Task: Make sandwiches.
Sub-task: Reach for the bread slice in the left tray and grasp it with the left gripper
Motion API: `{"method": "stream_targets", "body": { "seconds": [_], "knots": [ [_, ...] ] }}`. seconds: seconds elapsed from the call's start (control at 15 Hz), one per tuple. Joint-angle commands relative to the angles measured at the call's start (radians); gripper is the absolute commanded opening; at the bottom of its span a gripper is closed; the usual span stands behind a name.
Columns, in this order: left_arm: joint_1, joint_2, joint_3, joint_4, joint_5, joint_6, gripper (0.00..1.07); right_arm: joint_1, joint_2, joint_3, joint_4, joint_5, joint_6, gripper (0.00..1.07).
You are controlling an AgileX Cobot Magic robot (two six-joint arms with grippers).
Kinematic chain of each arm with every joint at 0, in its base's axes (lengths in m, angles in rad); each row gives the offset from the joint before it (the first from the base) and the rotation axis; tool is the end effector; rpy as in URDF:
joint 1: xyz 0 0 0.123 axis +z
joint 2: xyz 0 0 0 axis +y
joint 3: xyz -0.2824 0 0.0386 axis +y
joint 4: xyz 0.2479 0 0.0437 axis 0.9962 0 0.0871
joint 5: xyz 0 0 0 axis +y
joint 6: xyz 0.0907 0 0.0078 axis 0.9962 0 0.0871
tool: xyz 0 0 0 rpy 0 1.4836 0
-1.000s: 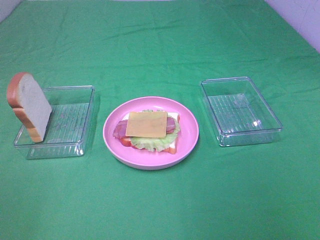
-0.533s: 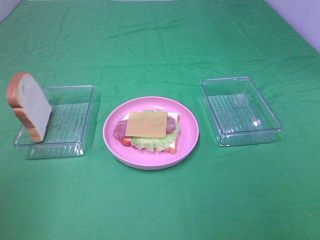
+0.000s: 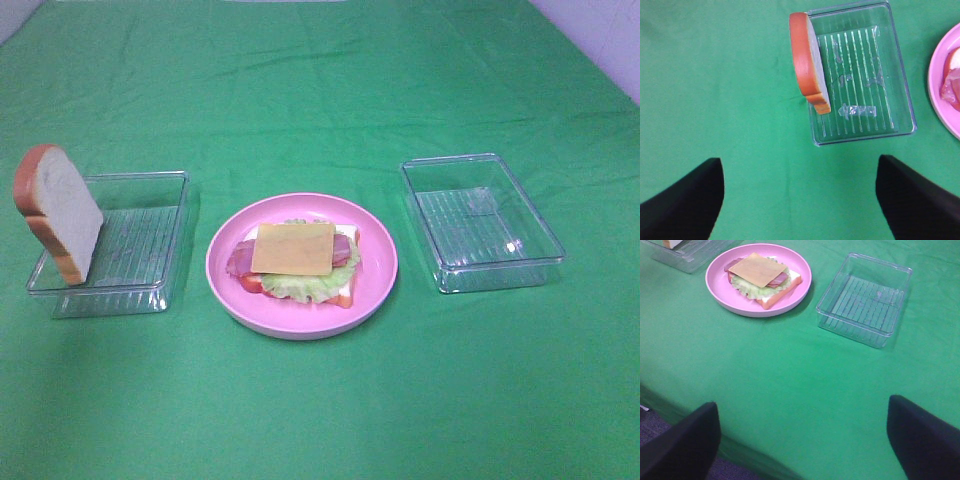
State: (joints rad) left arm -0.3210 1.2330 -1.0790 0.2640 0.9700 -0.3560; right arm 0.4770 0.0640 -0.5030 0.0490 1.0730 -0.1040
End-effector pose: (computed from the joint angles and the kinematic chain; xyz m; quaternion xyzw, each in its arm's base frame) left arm 0.2348 -0.0574 0.3316 0.0264 0.9568 0.0304 0.2880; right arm 0.0019 0.0054 0.2771 -0.2500 0.8349 0.1149 0.4767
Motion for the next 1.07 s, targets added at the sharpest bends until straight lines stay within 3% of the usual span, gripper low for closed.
{"method": "stream_targets", "body": {
  "seconds": [0.07, 0.4, 0.53, 0.6, 0.93, 1.07],
  "knots": [
    [-0.001, 0.129, -0.094, 0.010, 0.023, -0.011, 0.78, -0.001, -0.008, 0.000, -0.007, -0.013, 0.004, 0.85],
    [0.001, 0.397, -0.300, 0.013, 0.096, 0.000, 0.78, -0.001, -0.008, 0.000, -0.007, -0.013, 0.004, 0.85],
    [0.043, 0.479, -0.364, -0.033, 0.099, 0.000, 0.78, -0.001, -0.008, 0.000, -0.007, -0.013, 0.004, 0.85],
    [0.092, 0.554, -0.409, -0.092, 0.103, 0.033, 0.78, -0.001, -0.008, 0.000, -0.007, -0.013, 0.004, 0.85],
    [0.213, 0.637, -0.430, -0.195, 0.102, 0.069, 0.78, -0.001, -0.008, 0.000, -0.007, -0.013, 0.004, 0.85],
    [0.244, 0.659, -0.431, -0.284, 0.080, 0.133, 0.77, -0.001, -0.008, 0.000, -0.008, -0.013, 0.004, 0.85]
  ]
}}
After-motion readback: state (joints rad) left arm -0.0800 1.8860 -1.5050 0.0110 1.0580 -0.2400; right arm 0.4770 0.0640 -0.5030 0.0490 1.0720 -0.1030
